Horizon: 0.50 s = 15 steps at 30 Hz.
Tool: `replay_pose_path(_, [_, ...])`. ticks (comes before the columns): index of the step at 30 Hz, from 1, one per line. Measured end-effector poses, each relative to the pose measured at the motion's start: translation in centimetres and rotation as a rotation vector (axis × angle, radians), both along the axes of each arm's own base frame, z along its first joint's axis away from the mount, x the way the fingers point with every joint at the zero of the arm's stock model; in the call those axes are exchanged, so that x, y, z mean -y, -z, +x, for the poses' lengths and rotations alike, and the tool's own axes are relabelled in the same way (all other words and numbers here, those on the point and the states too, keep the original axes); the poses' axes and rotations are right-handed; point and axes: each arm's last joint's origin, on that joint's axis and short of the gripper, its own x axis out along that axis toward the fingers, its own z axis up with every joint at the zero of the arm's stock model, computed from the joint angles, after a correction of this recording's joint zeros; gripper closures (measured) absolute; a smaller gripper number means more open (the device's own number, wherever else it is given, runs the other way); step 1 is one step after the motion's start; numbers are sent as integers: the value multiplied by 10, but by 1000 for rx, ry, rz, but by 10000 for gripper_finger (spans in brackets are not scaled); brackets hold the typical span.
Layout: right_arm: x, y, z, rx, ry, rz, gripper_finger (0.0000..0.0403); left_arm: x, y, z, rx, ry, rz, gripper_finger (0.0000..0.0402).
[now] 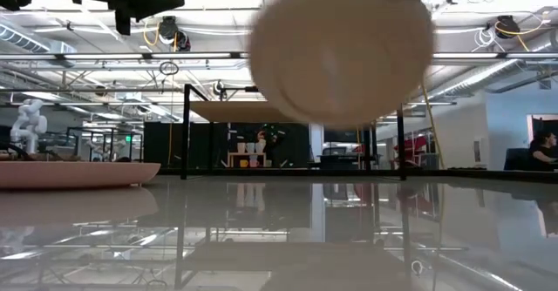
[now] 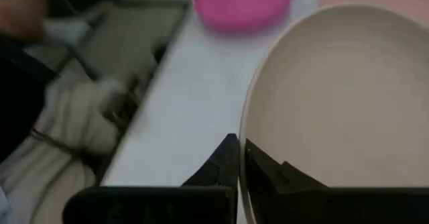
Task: Place and stack plates onto a shelf
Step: Put the gray plate on the shelf
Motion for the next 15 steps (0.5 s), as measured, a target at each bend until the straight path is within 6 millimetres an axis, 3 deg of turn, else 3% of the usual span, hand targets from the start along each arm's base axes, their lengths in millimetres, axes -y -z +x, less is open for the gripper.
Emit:
replay_pose_path(4, [14, -43, 14, 165, -38, -53, 402, 0, 0, 0, 0, -1, 1, 266])
replay_pose_path(8, [43, -80, 24, 320, 7, -153, 402, 0, 0, 0, -2, -1, 4, 266])
replay_pose_path(15, [108, -110, 45, 424, 157, -271, 403, 0, 0, 0, -11, -4, 25, 266])
